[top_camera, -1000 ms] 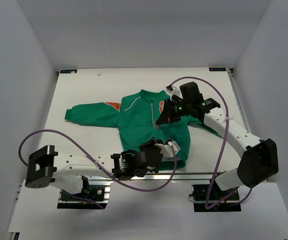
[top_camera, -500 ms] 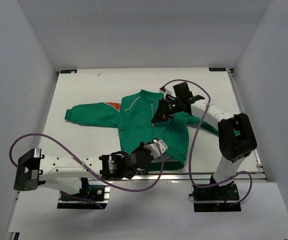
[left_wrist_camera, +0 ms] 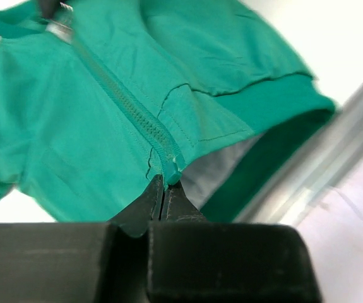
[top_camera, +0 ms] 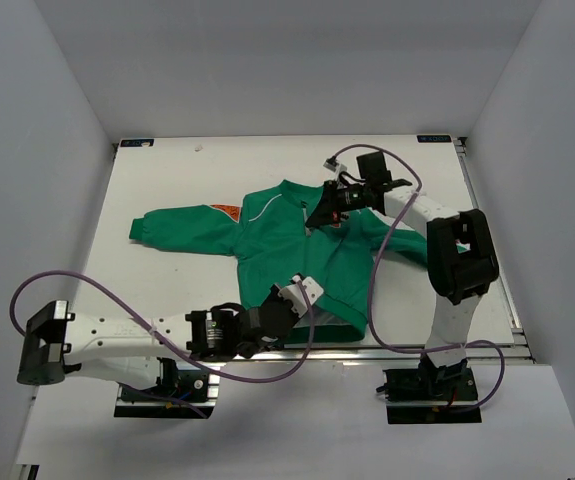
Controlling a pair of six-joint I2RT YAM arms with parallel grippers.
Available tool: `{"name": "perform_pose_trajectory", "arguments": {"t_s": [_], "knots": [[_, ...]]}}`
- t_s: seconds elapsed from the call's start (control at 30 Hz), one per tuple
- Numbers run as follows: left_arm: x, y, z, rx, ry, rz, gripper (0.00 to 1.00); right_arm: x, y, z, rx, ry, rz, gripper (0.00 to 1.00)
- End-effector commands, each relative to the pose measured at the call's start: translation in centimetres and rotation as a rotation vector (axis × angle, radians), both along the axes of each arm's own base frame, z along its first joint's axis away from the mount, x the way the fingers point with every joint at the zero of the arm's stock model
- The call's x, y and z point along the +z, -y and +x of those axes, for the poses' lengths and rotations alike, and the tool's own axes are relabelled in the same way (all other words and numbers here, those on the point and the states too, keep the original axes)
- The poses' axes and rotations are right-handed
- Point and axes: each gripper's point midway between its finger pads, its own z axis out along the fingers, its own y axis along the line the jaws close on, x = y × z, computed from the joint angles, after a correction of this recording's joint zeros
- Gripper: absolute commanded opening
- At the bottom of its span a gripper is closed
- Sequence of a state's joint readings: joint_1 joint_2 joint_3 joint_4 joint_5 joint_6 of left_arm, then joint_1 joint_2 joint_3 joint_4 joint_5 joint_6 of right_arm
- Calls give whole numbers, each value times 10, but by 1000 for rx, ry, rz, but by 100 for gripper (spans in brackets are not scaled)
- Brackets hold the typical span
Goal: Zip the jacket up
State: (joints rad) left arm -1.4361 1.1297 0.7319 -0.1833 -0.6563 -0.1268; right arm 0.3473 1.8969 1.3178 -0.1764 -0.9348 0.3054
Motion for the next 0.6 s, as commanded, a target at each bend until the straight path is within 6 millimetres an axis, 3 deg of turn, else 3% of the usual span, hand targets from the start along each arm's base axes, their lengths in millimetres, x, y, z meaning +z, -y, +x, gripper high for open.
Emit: {"name": "perform_pose_trajectory", "arguments": {"t_s": [0.0,0.03,0.07,0.1,0.13,0.17,0.23,0.3,0.4,0.57], "knots": [[27,15,-29,-117,-125,-145,0,32,5,56,-48,210,4,0],[25,11,-34,-125,-155,-131,0,27,7,67,-72,210,-19,0],[32,13,-40,-146,-183,-145,0,39,5,80,-87,258,-23,0],[41,13,-42,-138,-207,-197,0,38,6,88,-104,265,-44,0],[32,2,-45,-126,-231,-143,0,25,11,104,-147,259,-86,0],[37,1,-47,-126,-247,-154,0,41,11,120,-164,303,-77,0],[38,-5,-51,-116,-279,-160,0,28,20,144,-200,258,-74,0],[37,-5,-54,-117,-304,-161,0,34,26,174,-242,275,-54,0],[37,-3,-57,-120,-326,-166,0,51,36,200,-288,311,-26,0],[44,-13,-70,-124,-409,-198,0,50,56,228,-397,340,-55,0]]}}
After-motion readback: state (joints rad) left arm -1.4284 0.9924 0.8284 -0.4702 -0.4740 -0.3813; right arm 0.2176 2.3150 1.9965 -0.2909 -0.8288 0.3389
